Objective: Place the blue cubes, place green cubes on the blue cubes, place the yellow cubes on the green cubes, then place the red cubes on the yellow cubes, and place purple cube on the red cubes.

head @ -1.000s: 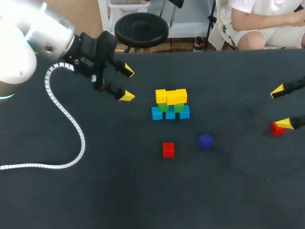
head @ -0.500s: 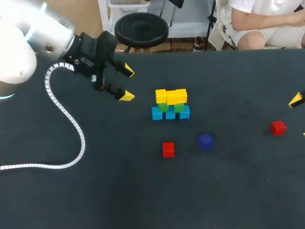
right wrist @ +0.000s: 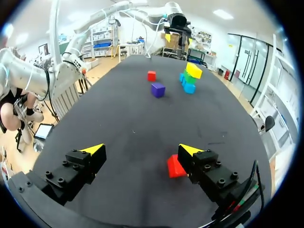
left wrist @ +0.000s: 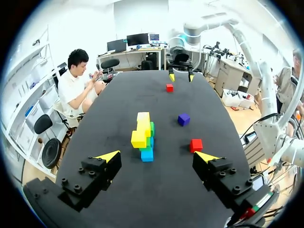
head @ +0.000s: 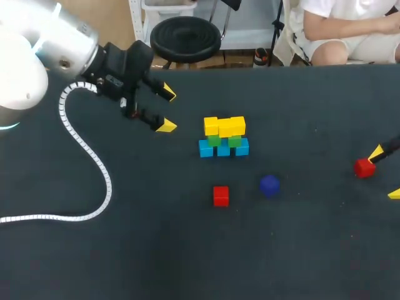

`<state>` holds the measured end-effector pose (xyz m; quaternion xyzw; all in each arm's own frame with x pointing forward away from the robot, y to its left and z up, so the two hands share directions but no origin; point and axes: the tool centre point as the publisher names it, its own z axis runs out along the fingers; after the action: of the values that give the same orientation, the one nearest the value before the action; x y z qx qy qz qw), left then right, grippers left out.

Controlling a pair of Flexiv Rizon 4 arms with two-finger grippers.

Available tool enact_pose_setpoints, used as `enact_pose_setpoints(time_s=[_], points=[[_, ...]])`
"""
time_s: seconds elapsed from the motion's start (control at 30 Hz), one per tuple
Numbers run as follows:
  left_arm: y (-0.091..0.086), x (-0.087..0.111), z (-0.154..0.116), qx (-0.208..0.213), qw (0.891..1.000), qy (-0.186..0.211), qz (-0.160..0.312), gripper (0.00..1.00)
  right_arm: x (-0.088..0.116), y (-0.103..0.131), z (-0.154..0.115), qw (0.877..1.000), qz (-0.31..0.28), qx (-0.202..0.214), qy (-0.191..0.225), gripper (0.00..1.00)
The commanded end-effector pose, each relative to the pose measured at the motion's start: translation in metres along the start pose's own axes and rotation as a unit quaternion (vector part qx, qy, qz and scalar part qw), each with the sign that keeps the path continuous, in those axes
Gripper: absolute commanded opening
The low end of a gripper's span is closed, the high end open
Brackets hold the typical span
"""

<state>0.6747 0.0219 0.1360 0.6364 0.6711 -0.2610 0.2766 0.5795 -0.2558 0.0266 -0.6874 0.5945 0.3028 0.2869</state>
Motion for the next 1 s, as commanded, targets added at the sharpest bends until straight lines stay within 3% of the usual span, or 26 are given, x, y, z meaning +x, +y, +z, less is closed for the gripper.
enact_pose_setpoints(time_s=[0.03, 0.63, 0.73, 0.87, 1.0], points=[[0.001, 0.001, 0.000, 0.001, 1.000, -0.001, 0.001, 1.00, 0.010, -0.012, -0.006, 1.000, 0.003, -0.012, -0.022, 1.00], [0.001, 0.001, 0.000, 0.001, 1.000, -0.001, 0.001, 1.00, 0.012, -0.026, 0.008, 0.999, 0.031, -0.002, -0.038, 1.00], [0.001, 0.001, 0.000, 0.001, 1.000, -0.001, 0.001, 1.00, 0.013, -0.030, 0.009, 0.999, 0.029, -0.004, -0.039, 0.64], [0.001, 0.001, 0.000, 0.001, 1.000, -0.001, 0.001, 1.00, 0.011, -0.035, 0.011, 0.999, 0.027, -0.006, -0.040, 0.55], [0.001, 0.001, 0.000, 0.001, 1.000, -0.001, 0.001, 1.00, 0.011, -0.038, 0.012, 0.999, 0.025, -0.009, -0.041, 0.57]])
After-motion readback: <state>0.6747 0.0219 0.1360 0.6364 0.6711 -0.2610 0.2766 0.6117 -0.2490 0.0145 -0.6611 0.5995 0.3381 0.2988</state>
